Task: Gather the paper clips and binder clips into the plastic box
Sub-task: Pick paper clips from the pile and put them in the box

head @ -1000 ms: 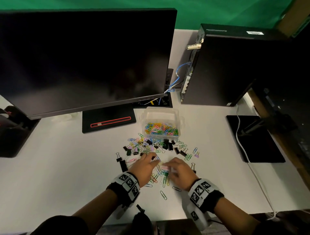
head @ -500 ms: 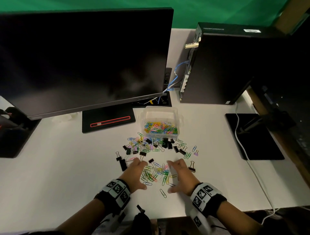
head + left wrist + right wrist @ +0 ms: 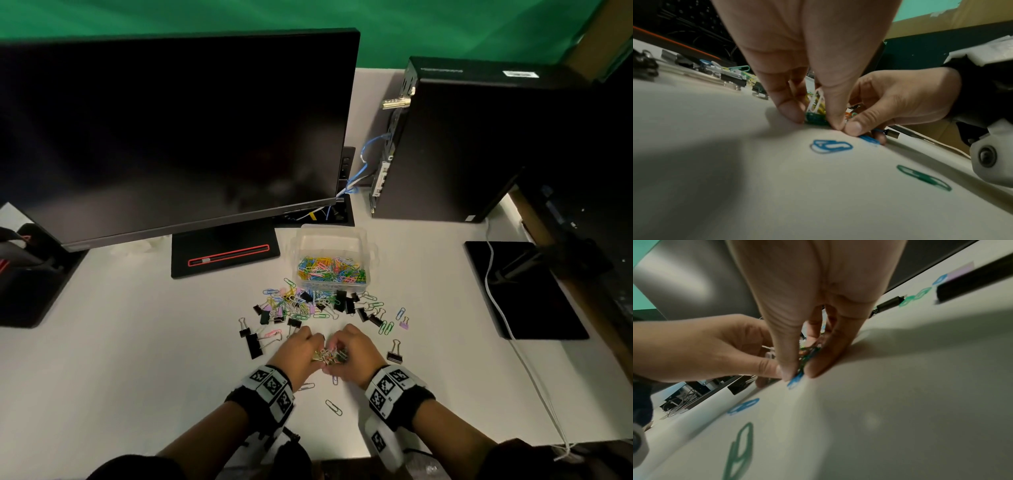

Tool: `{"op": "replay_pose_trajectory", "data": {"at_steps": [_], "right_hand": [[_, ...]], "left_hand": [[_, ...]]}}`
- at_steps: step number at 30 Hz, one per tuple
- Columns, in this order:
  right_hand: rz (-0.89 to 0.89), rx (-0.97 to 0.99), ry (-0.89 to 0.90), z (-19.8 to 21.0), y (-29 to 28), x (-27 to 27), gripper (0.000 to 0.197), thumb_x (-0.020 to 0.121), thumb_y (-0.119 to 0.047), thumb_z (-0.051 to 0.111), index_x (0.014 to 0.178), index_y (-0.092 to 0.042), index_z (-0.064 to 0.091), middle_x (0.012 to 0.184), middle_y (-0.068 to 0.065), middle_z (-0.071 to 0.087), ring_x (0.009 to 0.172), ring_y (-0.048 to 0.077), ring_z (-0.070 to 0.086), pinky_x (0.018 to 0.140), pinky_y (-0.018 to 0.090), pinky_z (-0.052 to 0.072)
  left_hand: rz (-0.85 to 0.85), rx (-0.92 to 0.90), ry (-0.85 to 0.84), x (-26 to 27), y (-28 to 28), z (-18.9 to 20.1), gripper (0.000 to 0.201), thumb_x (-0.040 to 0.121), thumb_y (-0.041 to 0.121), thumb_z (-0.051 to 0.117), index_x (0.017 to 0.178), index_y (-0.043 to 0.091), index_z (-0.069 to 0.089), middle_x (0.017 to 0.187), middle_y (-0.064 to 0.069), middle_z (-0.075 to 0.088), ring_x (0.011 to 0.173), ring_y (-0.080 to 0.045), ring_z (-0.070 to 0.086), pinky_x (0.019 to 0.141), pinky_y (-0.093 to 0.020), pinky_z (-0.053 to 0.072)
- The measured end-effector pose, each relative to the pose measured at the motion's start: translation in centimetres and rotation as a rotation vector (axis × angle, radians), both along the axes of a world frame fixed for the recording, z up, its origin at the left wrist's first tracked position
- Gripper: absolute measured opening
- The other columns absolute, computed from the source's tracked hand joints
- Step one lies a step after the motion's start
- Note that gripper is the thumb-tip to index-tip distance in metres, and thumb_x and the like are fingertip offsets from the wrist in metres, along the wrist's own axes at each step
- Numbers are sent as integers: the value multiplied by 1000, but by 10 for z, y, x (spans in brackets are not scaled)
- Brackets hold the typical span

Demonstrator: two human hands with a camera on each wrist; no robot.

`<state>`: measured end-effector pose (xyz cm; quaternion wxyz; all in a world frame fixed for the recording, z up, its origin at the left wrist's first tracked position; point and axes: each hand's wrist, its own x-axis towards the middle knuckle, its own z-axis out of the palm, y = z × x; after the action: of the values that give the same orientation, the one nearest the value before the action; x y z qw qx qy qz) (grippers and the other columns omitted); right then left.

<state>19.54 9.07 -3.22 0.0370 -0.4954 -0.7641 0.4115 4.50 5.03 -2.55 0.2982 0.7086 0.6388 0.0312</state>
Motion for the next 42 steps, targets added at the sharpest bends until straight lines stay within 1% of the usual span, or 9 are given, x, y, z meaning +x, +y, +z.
{"op": "replay_pose_trajectory", "data": {"at_steps": [6,10,13,18,23,28,32,35,42], "right_hand": [[-15,22,6,5,14,4,12,69,-8,69,80,-13,71,82,1,55,76,14,54,65,13,37],[-85,-4,68,8,27,17,8,72,-9,70,80,-11,73,77,-3,67,64,-8,57,63,2,38],[-166,-10,111,8,36,25,11,73,-7,69,77,-16,74,68,-16,63,66,-17,55,60,0,39],[-267,-46,132,14,48,30,35,77,0,65,60,-29,61,45,-22,61,47,-5,59,48,7,44],[-251,-39,129,31,69,26,25,80,-7,66,66,-28,64,64,-5,65,56,21,67,62,31,59],[-312,-92,224,53,102,14,8,83,-10,65,90,-10,68,82,3,67,56,7,65,54,17,54],[-406,-64,307,65,127,3,6,81,-7,67,85,-11,69,83,9,67,63,19,67,69,36,60],[-440,-2,284,62,138,-3,8,81,-6,66,88,-8,70,86,11,66,62,23,65,70,35,60],[-269,97,145,57,133,-6,29,85,2,51,102,-12,68,109,8,69,99,19,61,90,24,46]], "left_hand": [[40,-64,-87,-14,10,5,21,87,22,60,105,10,59,96,-4,51,97,-24,57,80,-28,41],[135,-90,-260,-28,27,16,15,86,22,63,90,8,63,74,8,53,63,-4,51,63,-19,43],[194,-73,-304,-33,49,31,12,86,24,62,86,11,62,81,1,61,63,-4,53,63,-17,44],[246,-7,-294,-31,94,53,20,89,29,58,94,11,65,103,-6,66,74,-13,61,81,-30,52],[351,29,-355,-19,132,60,20,93,19,52,96,6,67,108,-12,67,93,-23,63,87,-33,47],[420,1,-404,-11,149,44,23,94,12,49,107,5,66,115,-14,66,109,-28,60,92,-29,45],[386,15,-367,-13,145,40,29,94,8,45,117,10,62,127,-11,60,117,-26,55,100,-28,41],[304,103,-306,-16,133,44,30,92,7,46,116,13,62,124,-11,59,112,-25,56,96,-28,41],[75,111,-138,-21,94,32,30,91,5,43,114,10,63,117,-12,60,110,-26,56,99,-32,43]]}}
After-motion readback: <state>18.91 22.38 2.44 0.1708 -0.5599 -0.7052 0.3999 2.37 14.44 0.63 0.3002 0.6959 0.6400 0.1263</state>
